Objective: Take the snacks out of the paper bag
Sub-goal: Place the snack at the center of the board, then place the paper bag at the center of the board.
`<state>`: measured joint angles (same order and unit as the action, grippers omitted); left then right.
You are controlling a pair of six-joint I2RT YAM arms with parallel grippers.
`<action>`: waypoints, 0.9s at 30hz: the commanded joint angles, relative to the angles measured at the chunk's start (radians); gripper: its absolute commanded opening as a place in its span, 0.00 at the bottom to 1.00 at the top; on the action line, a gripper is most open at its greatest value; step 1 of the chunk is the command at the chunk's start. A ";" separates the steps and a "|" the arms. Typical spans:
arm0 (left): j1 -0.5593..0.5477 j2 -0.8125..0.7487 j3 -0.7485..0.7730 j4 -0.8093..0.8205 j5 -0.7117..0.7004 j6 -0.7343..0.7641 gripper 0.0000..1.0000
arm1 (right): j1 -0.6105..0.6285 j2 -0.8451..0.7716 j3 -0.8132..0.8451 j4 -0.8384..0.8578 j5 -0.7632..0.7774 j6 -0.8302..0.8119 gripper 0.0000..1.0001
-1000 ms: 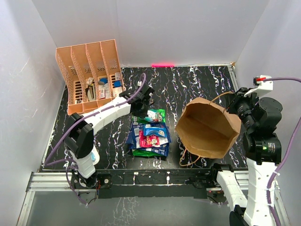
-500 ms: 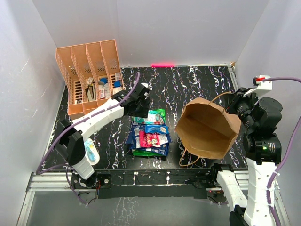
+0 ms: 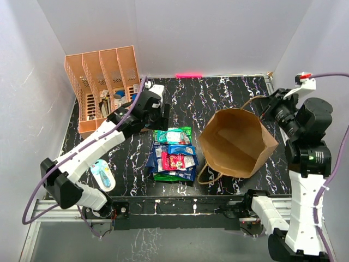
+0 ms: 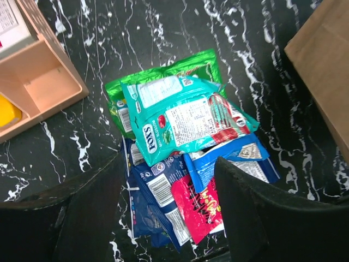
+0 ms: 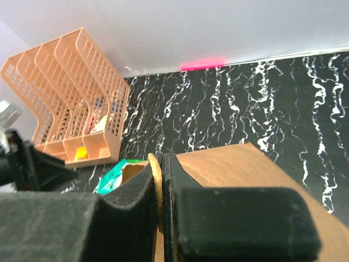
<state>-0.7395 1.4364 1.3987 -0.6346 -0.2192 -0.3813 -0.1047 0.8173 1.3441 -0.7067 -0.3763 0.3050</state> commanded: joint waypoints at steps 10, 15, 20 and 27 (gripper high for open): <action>0.003 -0.176 -0.054 0.086 0.081 0.063 0.70 | 0.001 0.286 0.135 0.157 0.391 -0.016 0.08; 0.003 -0.241 -0.062 0.093 0.074 0.100 0.72 | -0.030 0.348 0.055 0.195 0.401 -0.064 0.08; 0.003 -0.284 -0.058 0.085 0.051 0.121 0.73 | -0.089 0.320 -0.020 0.186 0.445 -0.116 0.08; 0.003 -0.314 -0.043 0.108 0.007 0.131 0.78 | -0.101 0.279 0.058 0.115 0.408 -0.164 0.25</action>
<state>-0.7395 1.1435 1.3388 -0.5499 -0.1741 -0.2707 -0.2050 1.1332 1.3121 -0.5838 0.0460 0.1894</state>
